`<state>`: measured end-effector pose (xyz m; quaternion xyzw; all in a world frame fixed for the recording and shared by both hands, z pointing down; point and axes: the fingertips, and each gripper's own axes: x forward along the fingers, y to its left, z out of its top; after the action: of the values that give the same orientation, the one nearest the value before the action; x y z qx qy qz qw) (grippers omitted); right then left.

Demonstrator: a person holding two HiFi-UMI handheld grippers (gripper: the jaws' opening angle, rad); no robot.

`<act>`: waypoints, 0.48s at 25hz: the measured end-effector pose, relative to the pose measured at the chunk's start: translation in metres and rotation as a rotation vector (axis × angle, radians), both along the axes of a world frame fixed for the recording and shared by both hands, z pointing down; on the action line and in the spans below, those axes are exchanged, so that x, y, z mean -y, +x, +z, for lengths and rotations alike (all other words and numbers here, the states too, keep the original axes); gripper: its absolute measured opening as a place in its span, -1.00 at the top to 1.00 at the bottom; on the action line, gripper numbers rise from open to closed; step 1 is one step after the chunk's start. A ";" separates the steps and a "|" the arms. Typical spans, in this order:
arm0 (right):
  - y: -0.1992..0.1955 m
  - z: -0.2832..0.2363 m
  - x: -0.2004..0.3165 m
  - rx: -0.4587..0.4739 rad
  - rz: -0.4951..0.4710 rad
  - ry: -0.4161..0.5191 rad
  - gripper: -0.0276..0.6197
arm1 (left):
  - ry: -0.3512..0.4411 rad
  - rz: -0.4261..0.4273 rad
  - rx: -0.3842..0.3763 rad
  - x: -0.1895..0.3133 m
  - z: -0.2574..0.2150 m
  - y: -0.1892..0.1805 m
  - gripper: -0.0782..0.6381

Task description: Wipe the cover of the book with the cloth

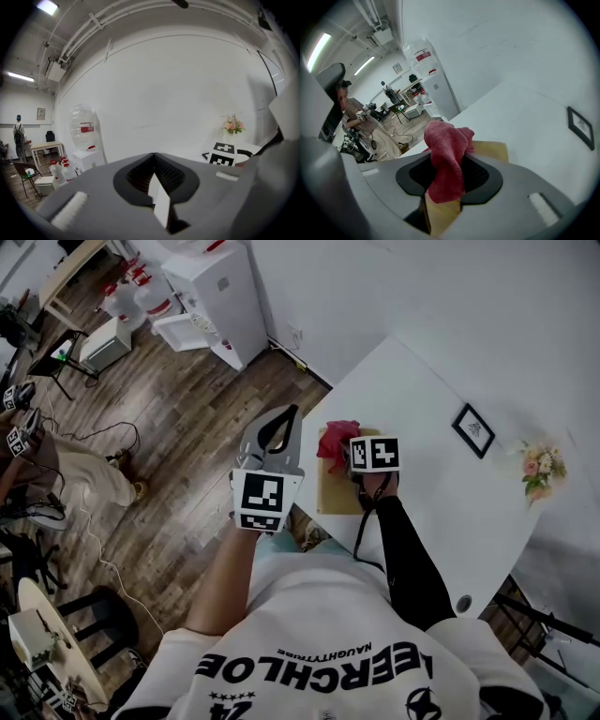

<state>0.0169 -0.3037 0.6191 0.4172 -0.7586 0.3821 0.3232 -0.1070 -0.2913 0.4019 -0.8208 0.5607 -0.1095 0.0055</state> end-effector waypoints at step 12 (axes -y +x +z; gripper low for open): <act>0.078 0.002 0.006 -0.075 0.180 0.005 0.46 | 0.004 0.051 -0.012 0.009 -0.006 0.020 0.63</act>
<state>0.0947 -0.3092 0.6215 0.4985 -0.7064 0.3918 0.3145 -0.0866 -0.3008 0.3963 -0.8355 0.5396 -0.1034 0.0065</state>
